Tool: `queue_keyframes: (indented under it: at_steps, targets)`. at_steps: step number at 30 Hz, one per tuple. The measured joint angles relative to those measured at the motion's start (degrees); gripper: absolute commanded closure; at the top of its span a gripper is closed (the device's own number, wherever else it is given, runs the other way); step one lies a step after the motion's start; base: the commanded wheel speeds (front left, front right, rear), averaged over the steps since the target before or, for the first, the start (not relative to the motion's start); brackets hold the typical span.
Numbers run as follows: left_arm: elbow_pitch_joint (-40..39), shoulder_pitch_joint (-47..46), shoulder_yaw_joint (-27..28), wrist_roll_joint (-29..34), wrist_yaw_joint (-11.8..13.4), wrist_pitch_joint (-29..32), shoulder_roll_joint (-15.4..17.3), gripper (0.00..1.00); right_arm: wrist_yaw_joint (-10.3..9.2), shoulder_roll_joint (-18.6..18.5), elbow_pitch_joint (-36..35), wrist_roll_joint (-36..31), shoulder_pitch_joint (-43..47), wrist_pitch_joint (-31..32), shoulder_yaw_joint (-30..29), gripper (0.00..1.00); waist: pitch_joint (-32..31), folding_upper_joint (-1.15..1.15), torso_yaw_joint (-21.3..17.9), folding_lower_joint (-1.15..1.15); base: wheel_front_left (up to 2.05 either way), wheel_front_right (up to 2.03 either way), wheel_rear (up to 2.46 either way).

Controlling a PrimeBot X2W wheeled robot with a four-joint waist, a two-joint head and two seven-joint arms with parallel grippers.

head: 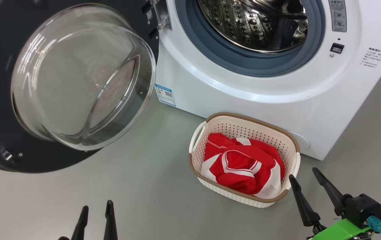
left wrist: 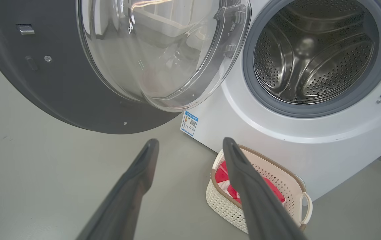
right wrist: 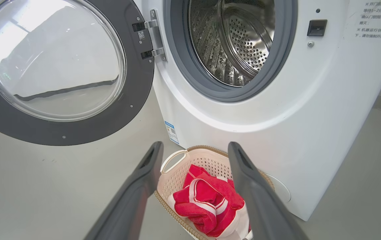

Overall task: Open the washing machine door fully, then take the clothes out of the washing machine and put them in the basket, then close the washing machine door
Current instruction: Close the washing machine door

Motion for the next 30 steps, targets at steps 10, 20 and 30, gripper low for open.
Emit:
queue_keyframes:
  at_steps: [10,20,30]
  targets:
    - [-0.67,-0.02,0.02,-0.33,0.45,0.0,0.0,0.61,0.0,-0.1,0.2,0.3,-0.37,0.0,0.15,0.0,0.48,0.0,0.01,0.0,0.0,0.0,0.0]
    - [-8.45,-8.65,12.6,2.33,-3.42,-0.01,-0.24,1.0,0.0,0.27,0.09,0.3,-0.42,0.0,-1.12,0.0,1.35,0.0,0.03,0.0,0.0,0.0,0.0]
    - [-15.91,-29.1,29.96,9.47,-11.18,-0.15,4.72,1.0,0.0,0.52,-0.26,0.27,-0.4,0.0,-2.58,0.0,3.03,0.0,-1.08,0.0,0.0,0.0,0.0]
